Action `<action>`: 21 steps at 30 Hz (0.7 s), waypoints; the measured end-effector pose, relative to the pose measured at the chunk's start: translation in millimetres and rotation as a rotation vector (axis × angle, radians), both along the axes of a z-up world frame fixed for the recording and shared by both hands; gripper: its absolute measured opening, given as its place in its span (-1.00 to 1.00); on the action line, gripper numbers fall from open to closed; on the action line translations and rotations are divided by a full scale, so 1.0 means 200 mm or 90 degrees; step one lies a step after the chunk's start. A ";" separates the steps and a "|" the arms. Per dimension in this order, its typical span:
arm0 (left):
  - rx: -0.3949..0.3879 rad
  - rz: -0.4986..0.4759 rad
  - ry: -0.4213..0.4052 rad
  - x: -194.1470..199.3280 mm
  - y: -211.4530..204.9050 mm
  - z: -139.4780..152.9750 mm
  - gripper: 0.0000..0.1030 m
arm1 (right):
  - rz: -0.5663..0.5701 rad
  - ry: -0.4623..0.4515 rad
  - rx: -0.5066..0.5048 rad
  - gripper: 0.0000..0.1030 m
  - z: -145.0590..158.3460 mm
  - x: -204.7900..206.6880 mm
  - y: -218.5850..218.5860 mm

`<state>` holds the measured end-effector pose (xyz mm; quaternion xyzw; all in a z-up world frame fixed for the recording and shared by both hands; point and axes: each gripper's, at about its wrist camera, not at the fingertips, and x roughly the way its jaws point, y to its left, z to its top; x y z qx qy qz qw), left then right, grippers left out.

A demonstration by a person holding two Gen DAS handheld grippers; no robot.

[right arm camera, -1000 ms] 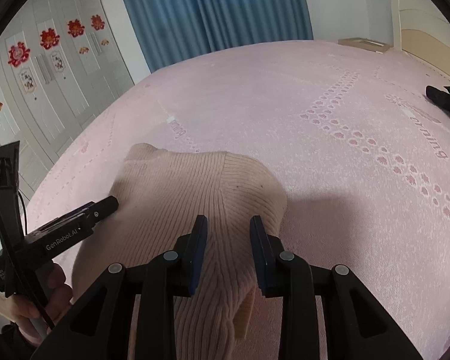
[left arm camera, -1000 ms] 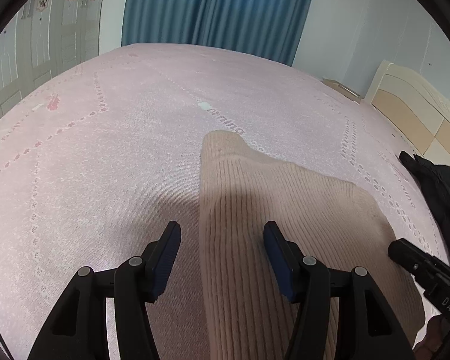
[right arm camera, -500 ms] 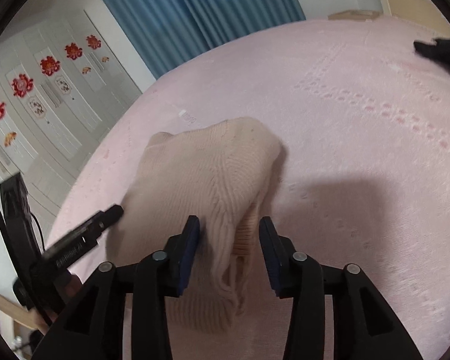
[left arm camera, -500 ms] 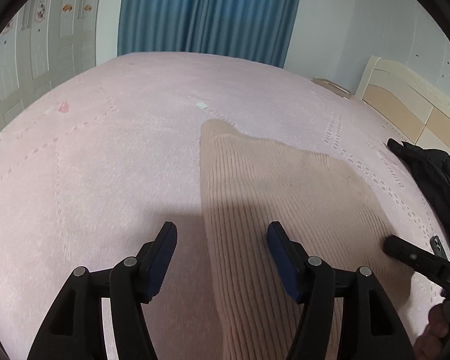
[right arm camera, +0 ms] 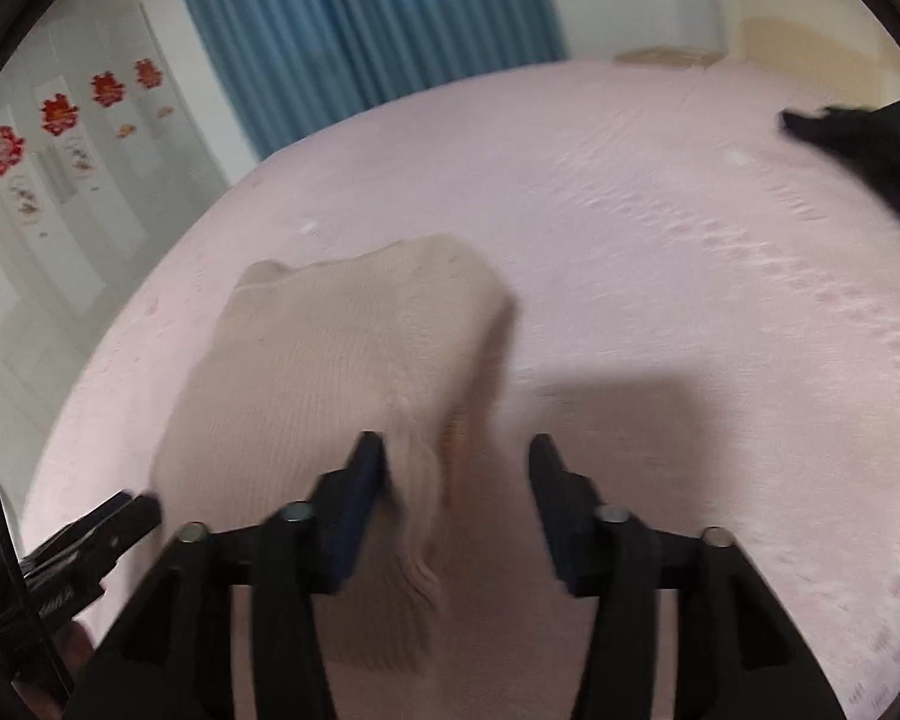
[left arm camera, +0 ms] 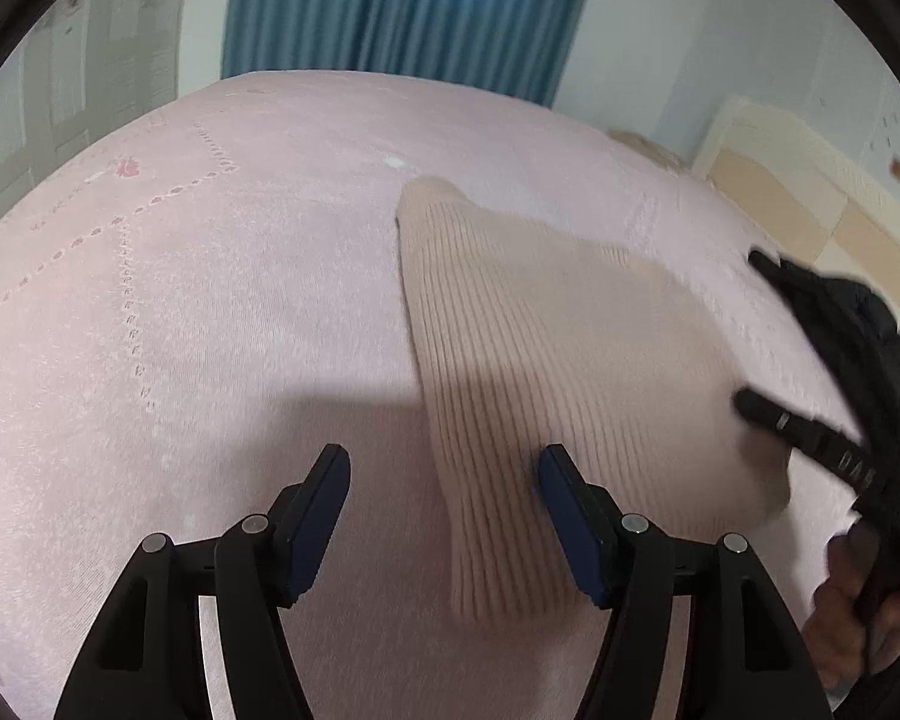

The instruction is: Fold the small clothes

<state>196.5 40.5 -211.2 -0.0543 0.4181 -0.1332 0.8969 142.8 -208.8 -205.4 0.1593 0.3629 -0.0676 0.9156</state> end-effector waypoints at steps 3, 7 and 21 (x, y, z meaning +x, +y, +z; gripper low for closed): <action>0.014 -0.006 -0.003 -0.05 0.01 0.01 0.23 | -0.003 0.013 -0.028 -0.01 0.02 -0.06 0.03; 0.042 0.009 0.007 -0.12 0.02 0.06 0.23 | 0.003 0.033 -0.051 0.01 0.07 -0.14 0.05; 0.106 0.068 -0.066 -0.53 0.02 0.58 0.66 | -0.005 0.027 -0.115 0.88 0.54 -0.52 0.16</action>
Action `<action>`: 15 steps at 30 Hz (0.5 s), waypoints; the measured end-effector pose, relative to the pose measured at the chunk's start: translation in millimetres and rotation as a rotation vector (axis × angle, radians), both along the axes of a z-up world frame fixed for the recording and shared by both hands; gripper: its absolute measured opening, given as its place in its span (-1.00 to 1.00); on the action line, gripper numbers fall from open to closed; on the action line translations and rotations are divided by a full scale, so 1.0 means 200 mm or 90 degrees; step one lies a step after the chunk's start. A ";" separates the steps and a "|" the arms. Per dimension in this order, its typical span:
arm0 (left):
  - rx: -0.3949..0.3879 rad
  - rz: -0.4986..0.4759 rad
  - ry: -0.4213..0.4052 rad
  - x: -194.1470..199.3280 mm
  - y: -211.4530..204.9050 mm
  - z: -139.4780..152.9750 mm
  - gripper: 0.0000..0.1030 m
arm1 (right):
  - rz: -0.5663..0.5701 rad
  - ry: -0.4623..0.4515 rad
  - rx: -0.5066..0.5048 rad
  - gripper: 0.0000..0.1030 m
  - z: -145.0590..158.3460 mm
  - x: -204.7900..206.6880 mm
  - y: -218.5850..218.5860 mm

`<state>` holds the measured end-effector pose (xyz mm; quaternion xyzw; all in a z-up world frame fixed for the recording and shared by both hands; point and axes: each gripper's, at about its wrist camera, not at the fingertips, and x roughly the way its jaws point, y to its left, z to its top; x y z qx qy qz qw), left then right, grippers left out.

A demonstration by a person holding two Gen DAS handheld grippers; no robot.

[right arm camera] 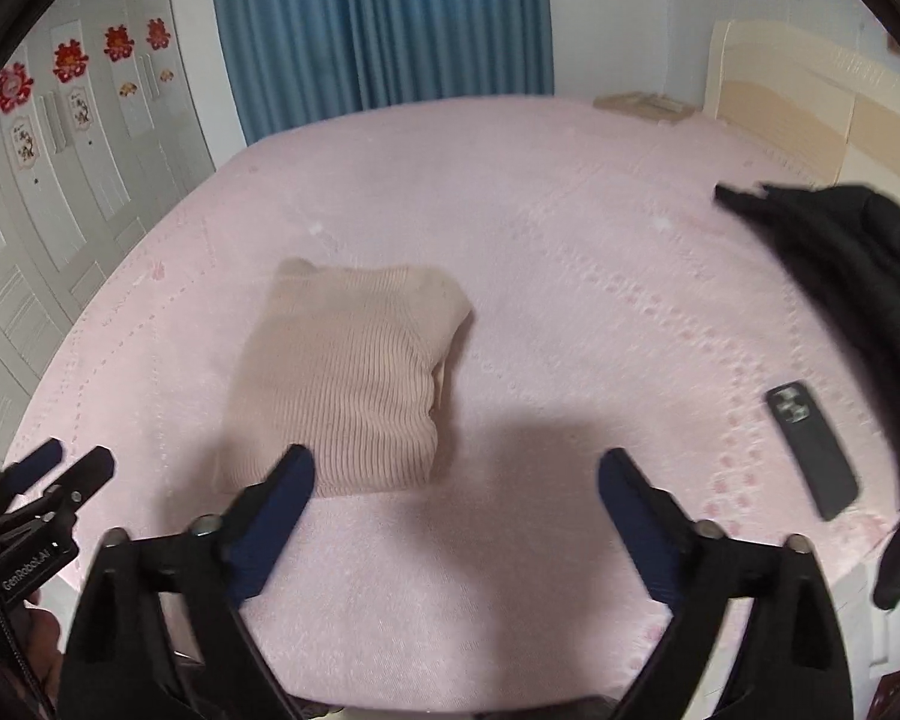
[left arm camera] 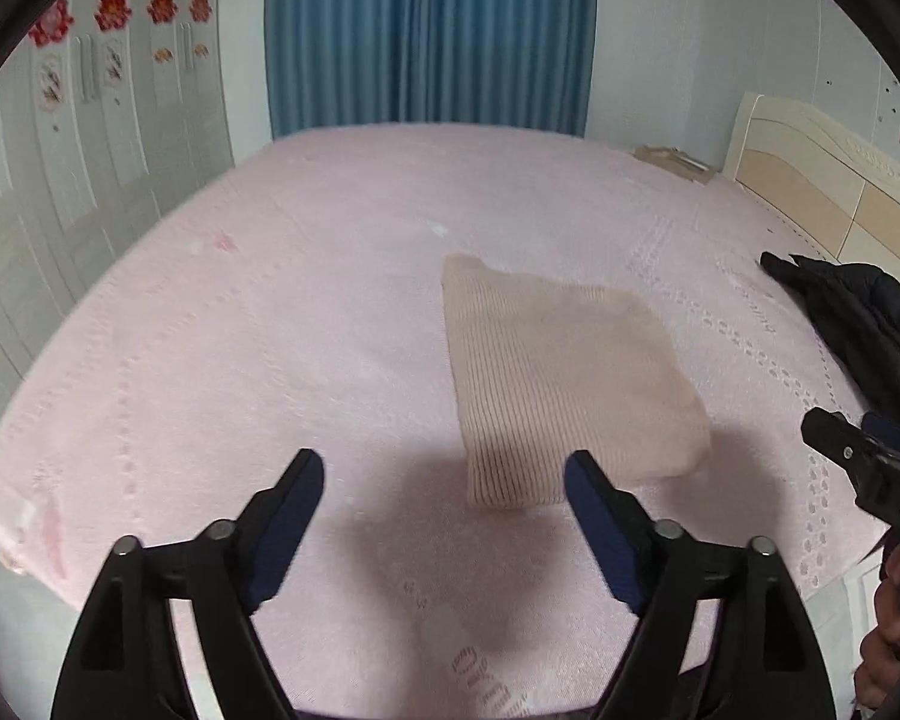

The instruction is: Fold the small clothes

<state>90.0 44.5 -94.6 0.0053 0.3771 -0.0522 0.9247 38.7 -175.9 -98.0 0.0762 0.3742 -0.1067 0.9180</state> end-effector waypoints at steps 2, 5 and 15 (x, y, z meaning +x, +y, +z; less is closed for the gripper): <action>0.022 0.008 -0.016 -0.06 -0.01 0.06 0.67 | 0.013 -0.012 -0.026 0.97 0.05 -0.06 0.04; 0.035 0.013 -0.032 -0.12 -0.03 0.12 0.76 | 0.027 -0.018 -0.035 0.99 0.11 -0.12 0.06; 0.024 0.025 -0.035 -0.24 0.00 0.22 0.77 | 0.029 -0.025 -0.037 0.99 0.18 -0.26 0.11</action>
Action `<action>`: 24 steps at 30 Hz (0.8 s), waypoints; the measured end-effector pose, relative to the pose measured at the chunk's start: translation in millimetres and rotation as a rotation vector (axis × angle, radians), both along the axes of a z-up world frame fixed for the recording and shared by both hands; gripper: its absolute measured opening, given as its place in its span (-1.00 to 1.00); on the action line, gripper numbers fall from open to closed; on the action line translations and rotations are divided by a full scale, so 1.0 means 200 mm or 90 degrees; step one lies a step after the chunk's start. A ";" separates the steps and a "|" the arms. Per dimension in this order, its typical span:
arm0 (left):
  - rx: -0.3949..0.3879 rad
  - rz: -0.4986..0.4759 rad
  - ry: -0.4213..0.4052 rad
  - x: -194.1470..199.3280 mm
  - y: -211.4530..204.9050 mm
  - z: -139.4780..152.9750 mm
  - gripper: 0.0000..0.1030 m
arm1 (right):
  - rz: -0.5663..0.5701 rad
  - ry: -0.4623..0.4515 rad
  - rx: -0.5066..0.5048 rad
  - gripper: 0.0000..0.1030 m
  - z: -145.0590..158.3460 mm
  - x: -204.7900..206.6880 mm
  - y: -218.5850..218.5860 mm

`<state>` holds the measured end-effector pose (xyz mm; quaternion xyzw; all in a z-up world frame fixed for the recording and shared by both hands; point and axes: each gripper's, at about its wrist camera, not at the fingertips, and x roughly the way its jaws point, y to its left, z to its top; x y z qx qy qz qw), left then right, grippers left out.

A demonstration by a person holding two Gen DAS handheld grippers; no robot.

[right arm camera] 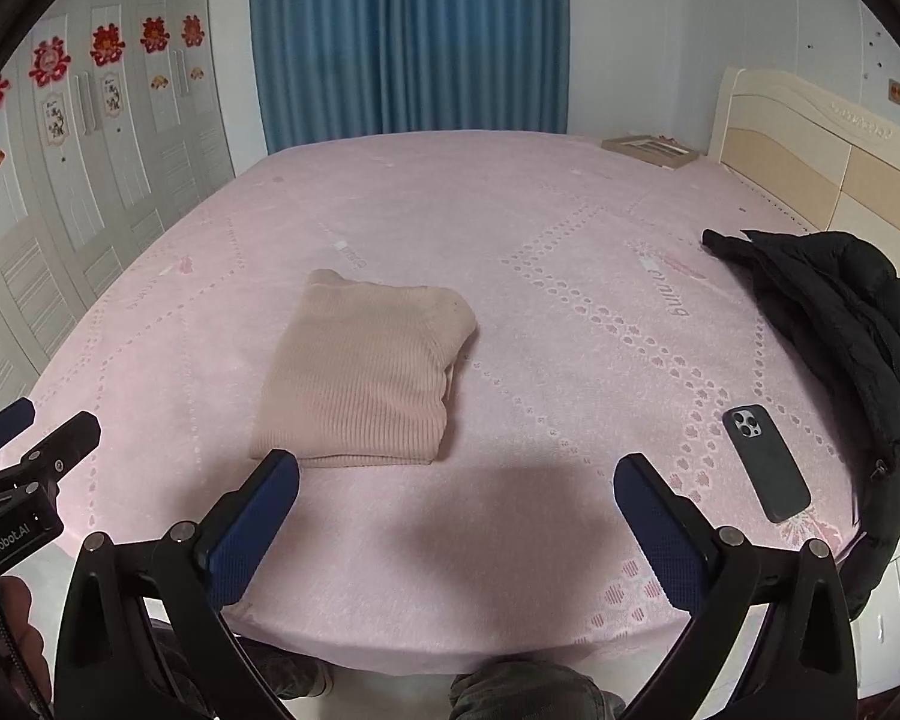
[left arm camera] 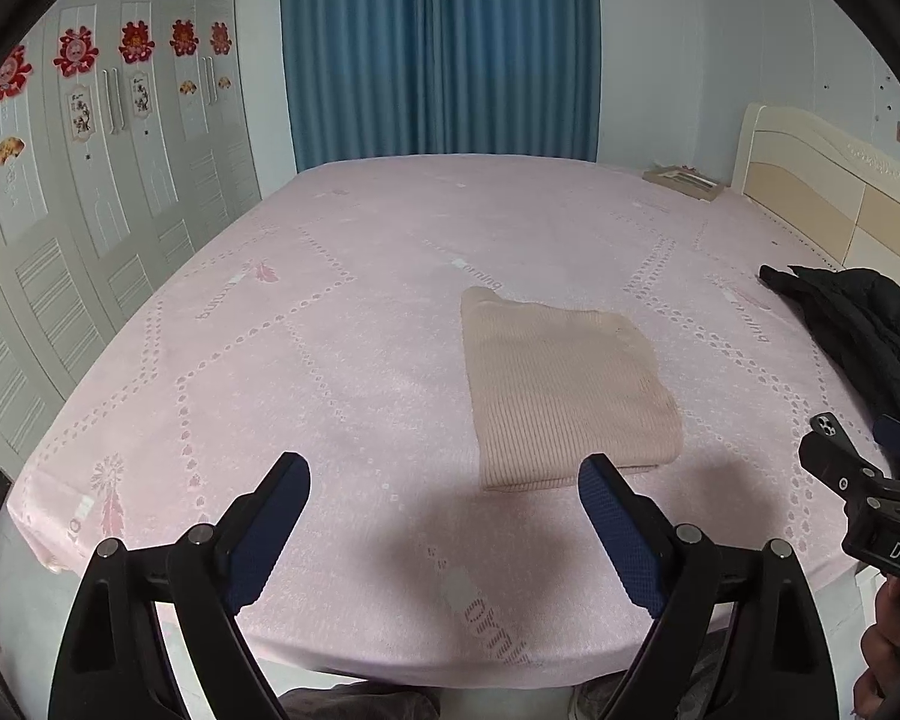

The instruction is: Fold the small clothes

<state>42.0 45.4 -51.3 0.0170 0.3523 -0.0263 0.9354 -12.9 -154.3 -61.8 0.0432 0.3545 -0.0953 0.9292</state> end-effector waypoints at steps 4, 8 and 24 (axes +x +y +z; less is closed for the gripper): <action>-0.003 0.000 -0.005 -0.03 0.01 0.02 0.77 | 0.002 -0.006 0.005 0.99 0.02 -0.04 0.01; -0.008 0.003 -0.004 -0.04 0.02 0.03 0.77 | 0.005 -0.008 0.003 0.99 0.03 -0.06 0.02; -0.011 0.019 -0.012 -0.08 0.06 0.08 0.77 | -0.003 -0.017 0.007 0.99 0.07 -0.11 0.04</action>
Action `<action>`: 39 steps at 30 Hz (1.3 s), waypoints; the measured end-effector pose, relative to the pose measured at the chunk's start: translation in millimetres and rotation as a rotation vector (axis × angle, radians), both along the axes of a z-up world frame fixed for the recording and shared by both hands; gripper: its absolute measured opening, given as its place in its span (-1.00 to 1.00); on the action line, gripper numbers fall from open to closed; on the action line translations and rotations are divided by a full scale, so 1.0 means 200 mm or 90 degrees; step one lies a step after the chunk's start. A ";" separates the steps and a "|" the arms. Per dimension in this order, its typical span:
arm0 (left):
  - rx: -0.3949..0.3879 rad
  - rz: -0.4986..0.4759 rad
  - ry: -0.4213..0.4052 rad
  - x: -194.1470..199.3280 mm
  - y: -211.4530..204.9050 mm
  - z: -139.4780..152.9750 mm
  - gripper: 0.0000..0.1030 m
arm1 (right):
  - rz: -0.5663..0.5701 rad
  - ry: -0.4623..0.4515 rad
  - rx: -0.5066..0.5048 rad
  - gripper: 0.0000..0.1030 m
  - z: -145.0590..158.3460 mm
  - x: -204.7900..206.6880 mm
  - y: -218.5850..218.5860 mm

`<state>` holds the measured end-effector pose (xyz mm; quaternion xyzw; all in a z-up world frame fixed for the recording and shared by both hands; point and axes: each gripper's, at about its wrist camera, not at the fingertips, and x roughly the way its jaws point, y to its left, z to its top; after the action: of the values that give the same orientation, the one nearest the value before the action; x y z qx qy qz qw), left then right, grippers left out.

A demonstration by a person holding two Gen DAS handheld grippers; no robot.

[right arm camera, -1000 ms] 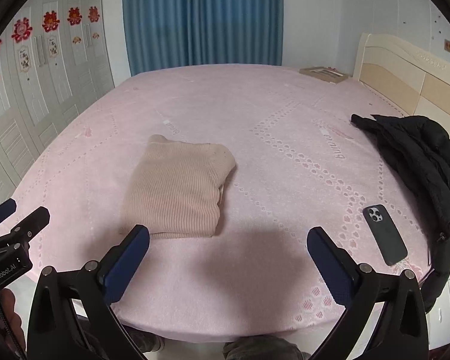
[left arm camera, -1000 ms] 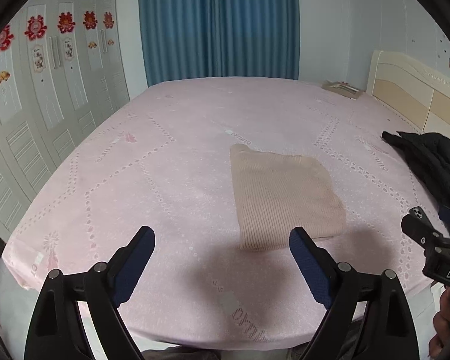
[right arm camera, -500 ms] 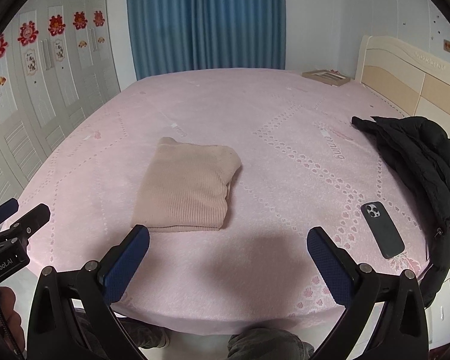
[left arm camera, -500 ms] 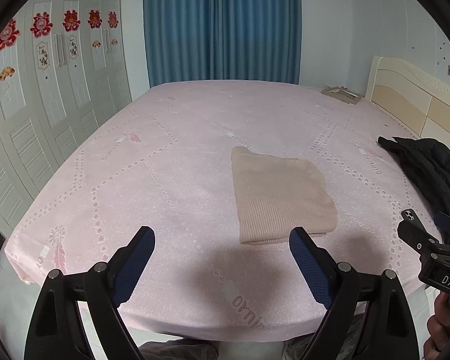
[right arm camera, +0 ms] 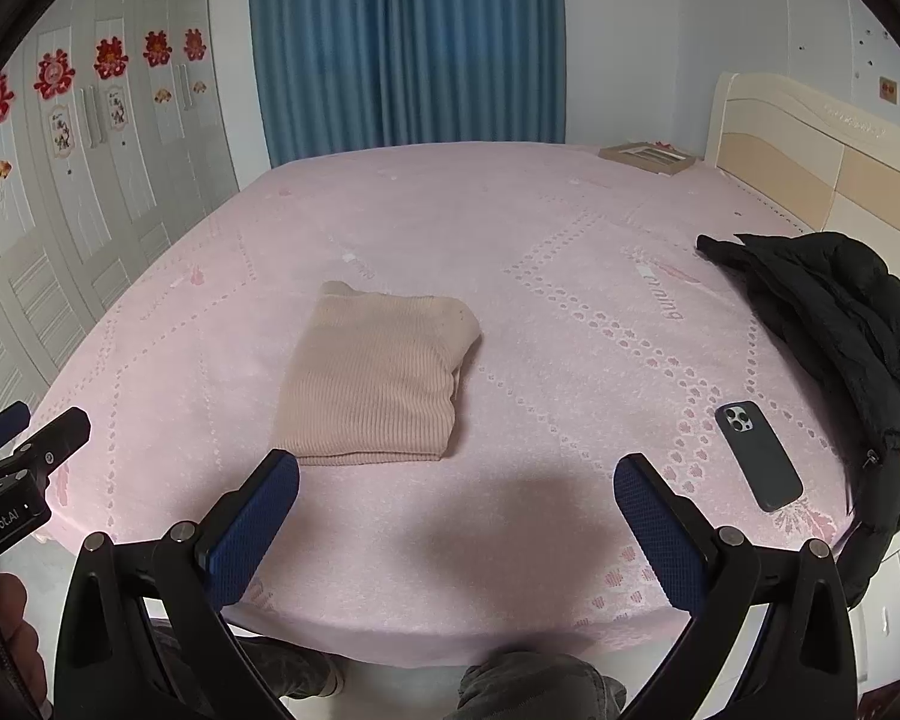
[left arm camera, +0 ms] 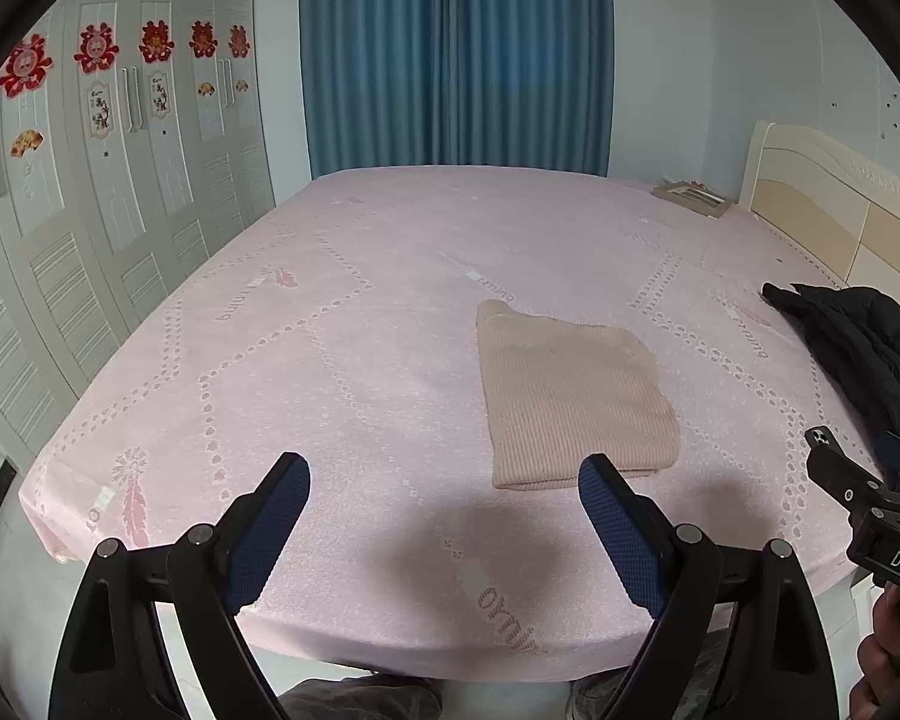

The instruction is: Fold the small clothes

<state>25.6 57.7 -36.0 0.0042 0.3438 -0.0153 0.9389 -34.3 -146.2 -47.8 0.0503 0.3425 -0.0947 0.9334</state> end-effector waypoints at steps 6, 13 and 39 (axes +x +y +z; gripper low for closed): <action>-0.004 0.001 0.000 0.00 0.01 0.01 0.77 | -0.002 -0.004 -0.001 0.99 0.02 -0.02 0.01; -0.011 0.002 0.001 0.00 0.03 0.02 0.77 | -0.004 -0.007 0.000 0.99 0.04 -0.03 0.01; -0.019 0.000 -0.010 -0.02 0.04 0.05 0.77 | -0.008 -0.012 0.001 0.99 0.06 -0.04 0.02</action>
<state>21.3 65.7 -25.2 -0.0095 0.3363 -0.0201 0.9415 -42.4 -141.5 -35.8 0.0543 0.3333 -0.0995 0.9360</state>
